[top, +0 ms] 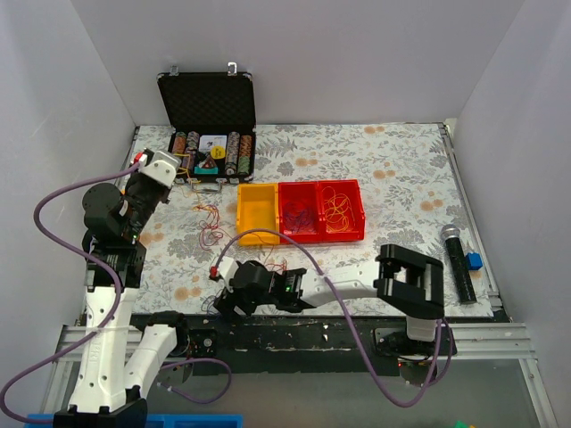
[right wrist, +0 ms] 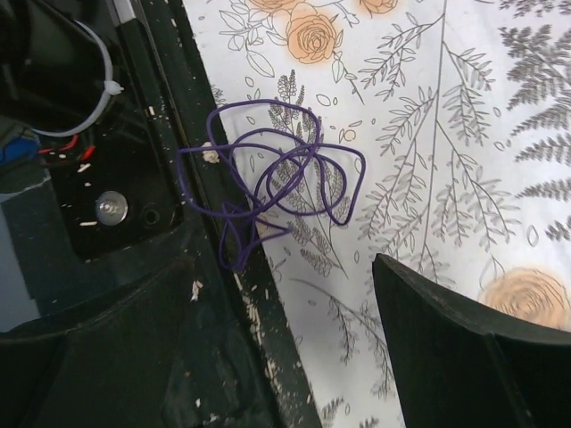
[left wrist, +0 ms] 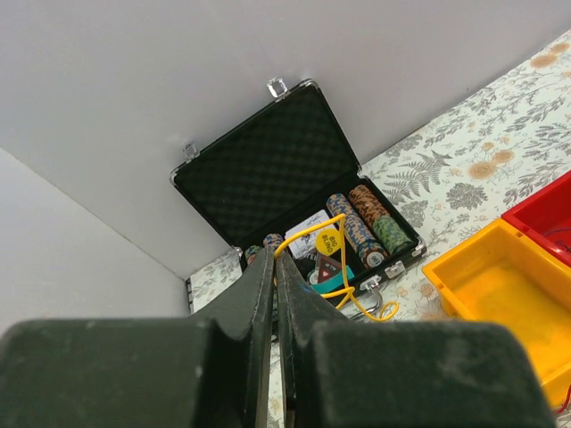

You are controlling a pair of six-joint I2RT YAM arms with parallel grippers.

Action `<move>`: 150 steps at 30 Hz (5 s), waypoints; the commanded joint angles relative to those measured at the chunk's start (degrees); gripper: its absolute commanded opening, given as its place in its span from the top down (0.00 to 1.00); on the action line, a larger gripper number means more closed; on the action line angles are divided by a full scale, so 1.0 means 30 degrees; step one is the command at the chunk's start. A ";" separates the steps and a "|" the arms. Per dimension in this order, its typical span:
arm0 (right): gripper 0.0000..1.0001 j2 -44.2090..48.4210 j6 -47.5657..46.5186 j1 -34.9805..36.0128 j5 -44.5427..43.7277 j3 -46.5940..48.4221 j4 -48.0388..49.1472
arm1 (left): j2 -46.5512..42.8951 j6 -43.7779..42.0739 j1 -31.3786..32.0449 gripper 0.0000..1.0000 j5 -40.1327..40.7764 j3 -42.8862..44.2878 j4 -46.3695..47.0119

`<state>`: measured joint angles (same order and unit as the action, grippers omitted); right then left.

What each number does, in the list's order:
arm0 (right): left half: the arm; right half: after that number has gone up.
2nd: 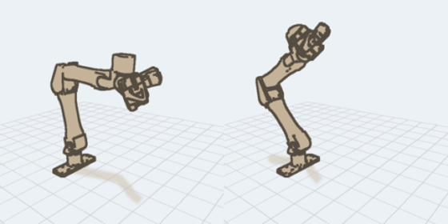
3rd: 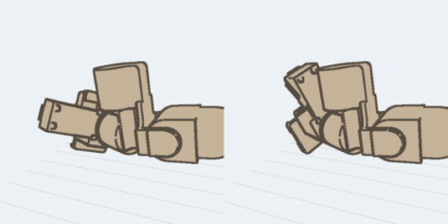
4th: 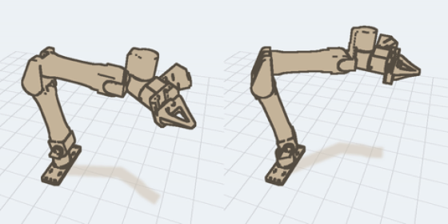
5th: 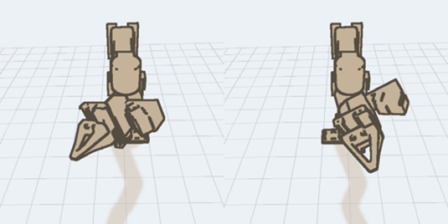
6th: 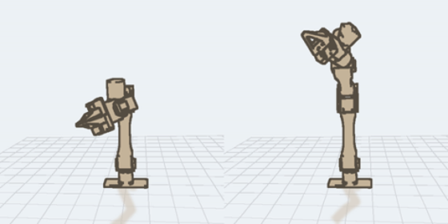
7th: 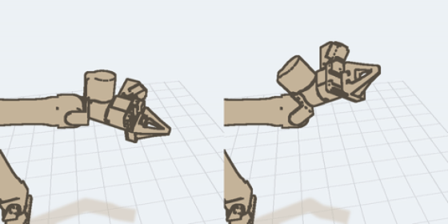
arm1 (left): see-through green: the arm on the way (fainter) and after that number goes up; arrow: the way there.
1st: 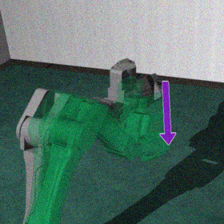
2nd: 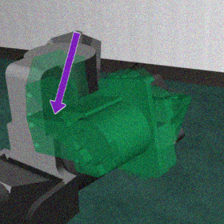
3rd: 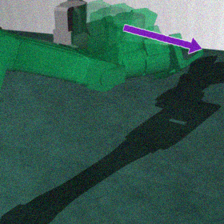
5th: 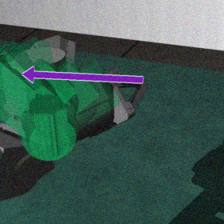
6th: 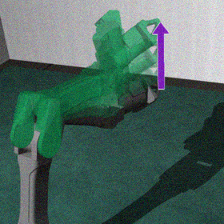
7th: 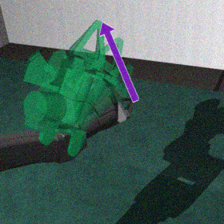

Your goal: Untangle the cables

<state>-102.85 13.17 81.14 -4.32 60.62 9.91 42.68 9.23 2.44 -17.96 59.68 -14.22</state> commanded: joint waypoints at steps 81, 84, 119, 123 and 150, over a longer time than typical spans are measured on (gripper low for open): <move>0.27 0.6628 -0.1812 -0.5984 0.3049 -0.2482 0.6742 | 0.0716 0.1551 -0.0051 1.00 -0.5821 0.8055 -0.6978; 0.27 0.6189 -0.1520 -0.5984 0.3079 -0.2307 0.7533 | 0.0716 0.1551 -0.0051 1.00 -0.5821 0.8261 -0.7155; 0.99 0.2671 0.2495 -0.5779 0.3256 -0.2041 1.0906 | 0.1126 0.2838 -0.0051 1.00 -0.5530 1.0252 -0.6836; 0.99 0.2847 0.2612 -0.5282 0.2729 -0.3065 1.0086 | 0.1331 0.3629 -0.0051 1.00 -0.4215 1.0546 -0.5052; 0.99 0.8027 0.3903 -0.3464 -0.1169 -0.8516 0.8299 | 0.4963 0.8551 -0.0080 1.00 -0.8747 1.2805 -0.0153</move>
<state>-88.12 25.28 70.41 -5.26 36.03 33.28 55.64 30.44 2.44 -34.94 101.80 -12.80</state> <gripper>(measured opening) 0.022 0.014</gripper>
